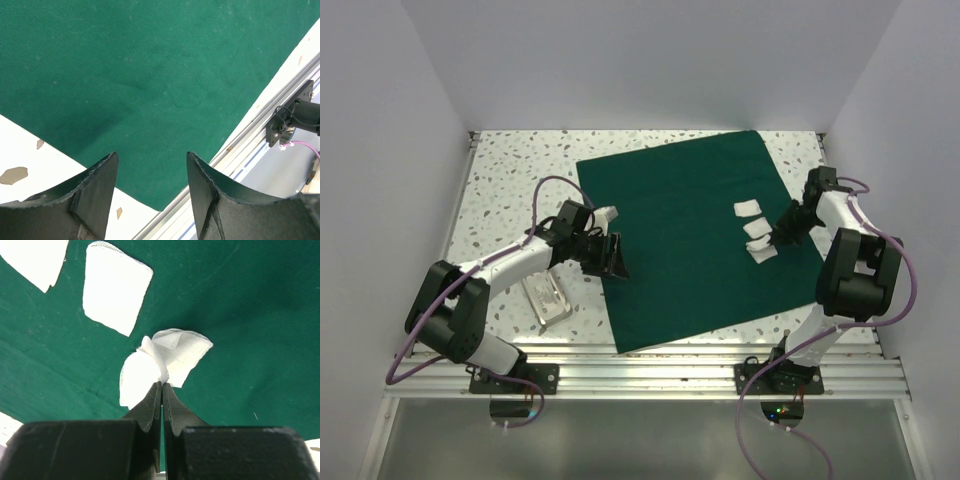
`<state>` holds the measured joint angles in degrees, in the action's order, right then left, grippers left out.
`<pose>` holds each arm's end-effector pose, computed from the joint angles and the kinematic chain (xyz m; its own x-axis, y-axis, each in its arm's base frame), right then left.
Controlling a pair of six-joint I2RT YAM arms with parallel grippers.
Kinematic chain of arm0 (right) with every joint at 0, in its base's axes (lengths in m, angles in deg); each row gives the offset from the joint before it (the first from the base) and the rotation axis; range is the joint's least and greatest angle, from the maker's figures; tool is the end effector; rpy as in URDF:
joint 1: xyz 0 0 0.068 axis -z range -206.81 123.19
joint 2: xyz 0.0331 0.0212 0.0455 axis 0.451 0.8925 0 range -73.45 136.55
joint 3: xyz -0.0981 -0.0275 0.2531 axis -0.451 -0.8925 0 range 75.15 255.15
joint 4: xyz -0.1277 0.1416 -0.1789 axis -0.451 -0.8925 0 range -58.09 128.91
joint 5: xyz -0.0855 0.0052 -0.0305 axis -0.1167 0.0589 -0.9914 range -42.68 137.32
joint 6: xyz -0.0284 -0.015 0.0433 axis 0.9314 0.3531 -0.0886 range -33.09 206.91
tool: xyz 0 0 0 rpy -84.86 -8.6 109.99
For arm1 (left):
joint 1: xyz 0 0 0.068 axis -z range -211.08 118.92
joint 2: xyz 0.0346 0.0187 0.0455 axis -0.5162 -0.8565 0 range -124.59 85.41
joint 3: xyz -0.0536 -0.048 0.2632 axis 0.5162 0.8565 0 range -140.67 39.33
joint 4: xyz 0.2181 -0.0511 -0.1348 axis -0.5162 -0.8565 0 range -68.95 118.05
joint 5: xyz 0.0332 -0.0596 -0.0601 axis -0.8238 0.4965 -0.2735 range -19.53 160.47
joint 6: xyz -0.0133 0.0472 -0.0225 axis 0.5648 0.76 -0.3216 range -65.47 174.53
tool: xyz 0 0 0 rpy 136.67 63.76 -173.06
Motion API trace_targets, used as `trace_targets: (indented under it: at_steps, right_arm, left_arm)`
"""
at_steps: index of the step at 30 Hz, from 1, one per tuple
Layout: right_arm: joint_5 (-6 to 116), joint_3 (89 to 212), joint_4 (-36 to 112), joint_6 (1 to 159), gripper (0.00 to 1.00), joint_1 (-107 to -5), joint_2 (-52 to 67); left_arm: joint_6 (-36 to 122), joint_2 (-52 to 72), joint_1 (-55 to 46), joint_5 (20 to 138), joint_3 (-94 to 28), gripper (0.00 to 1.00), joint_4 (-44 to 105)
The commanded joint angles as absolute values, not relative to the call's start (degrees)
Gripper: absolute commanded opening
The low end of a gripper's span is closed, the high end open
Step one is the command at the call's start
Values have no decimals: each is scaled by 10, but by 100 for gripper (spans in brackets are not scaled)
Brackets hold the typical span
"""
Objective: Prepare the surgical pack
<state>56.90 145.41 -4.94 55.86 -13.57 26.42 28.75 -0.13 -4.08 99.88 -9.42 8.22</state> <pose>0.3314 -0.0720 0.2002 -0.7068 0.6887 -0.1617 0.6352 0.7185 0.2835 0.2499 -0.1469 0.1904 -0.9466 0.0572 -0.3172 0.2494 0.7533 -0.6085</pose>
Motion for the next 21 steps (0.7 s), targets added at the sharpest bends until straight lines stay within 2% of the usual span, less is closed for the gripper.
trace_targets:
  at_steps: [1, 21]
  right_arm:
    - [552, 1468, -66, 575, 0, -132, 253]
    - [546, 1469, -42, 597, 0, -132, 298]
  left_arm:
    - [292, 0, -45, 1011, -94, 61, 103]
    - [287, -3, -44, 1009, -93, 61, 106]
